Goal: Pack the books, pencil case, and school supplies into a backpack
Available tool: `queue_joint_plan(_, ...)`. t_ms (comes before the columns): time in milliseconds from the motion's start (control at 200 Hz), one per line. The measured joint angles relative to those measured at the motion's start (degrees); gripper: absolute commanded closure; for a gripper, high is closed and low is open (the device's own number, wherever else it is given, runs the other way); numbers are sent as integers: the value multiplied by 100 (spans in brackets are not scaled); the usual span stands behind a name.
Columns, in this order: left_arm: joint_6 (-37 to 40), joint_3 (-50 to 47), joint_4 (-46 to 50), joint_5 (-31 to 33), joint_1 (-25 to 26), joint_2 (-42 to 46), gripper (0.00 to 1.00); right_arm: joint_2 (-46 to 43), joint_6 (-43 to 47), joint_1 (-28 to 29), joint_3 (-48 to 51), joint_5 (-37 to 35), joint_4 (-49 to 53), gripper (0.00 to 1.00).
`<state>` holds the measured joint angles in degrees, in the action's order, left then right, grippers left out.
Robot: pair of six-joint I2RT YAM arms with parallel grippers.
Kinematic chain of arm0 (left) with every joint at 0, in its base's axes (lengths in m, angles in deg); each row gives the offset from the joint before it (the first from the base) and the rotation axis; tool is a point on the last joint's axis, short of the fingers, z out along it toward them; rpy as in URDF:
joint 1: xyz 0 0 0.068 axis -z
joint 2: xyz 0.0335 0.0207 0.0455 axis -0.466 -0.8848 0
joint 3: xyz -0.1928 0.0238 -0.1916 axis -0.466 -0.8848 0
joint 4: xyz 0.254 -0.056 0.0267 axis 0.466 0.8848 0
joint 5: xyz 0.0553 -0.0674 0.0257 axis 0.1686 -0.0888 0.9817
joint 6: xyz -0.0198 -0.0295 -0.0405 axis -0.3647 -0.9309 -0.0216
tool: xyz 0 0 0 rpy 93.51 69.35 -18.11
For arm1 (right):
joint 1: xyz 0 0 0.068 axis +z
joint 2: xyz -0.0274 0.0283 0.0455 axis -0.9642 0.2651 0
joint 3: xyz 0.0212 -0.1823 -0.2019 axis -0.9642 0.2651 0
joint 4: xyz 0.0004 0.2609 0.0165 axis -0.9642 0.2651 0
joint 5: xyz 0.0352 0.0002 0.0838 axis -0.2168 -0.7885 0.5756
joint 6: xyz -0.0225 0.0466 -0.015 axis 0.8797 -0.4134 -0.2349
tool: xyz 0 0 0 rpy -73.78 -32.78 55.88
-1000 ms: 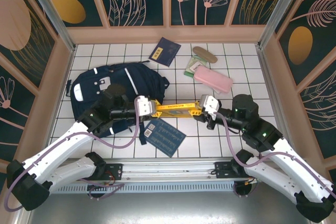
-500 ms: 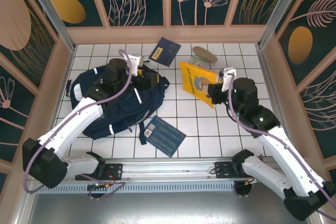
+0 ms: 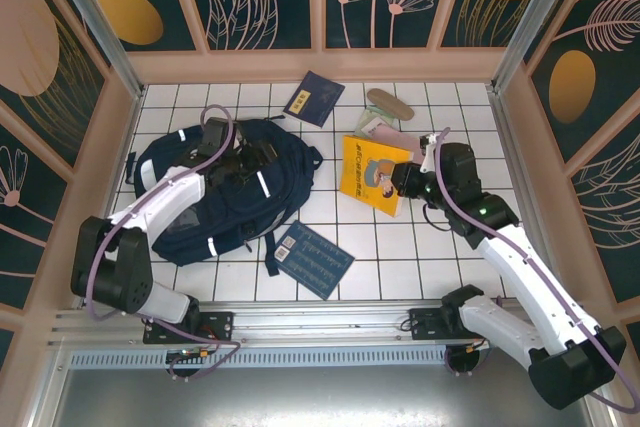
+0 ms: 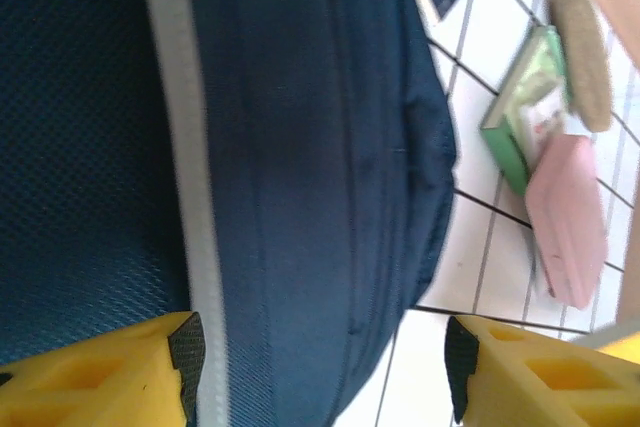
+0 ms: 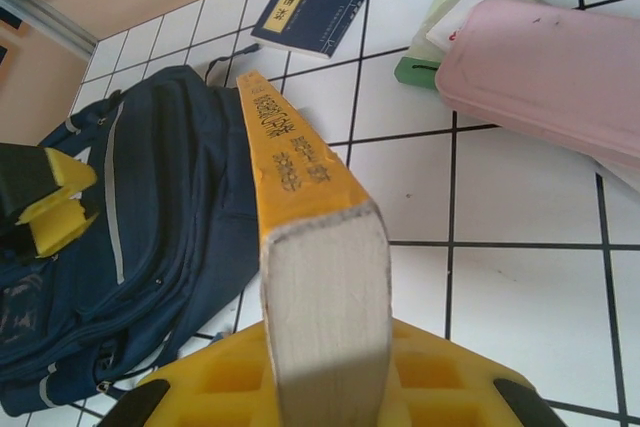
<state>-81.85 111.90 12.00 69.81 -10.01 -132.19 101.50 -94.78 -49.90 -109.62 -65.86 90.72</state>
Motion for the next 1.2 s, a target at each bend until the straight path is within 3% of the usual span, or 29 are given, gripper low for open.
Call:
queue_joint_plan(235, -15, 289, 138, 330, -72, -299, 34, -2, -20, 0, 133, 59, -57, 100)
queue_joint_plan(646, 0, 769, 68, 168, -96, -1403, 39, 138, -22, -2, 162, 168, -175, 100)
queue_joint_plan(726, 31, 868, 15, 103, -103, -1541, 49, 138, -50, -2, 162, 168, -219, 100)
queue_joint_plan(926, 186, 1038, -225, -138, -127, -1626, 100, 138, -164, -2, 164, 170, -372, 100)
queue_joint_plan(1201, 686, 1344, -120, -238, -131, -1626, 100, 138, -304, -7, 195, 155, -448, 100)
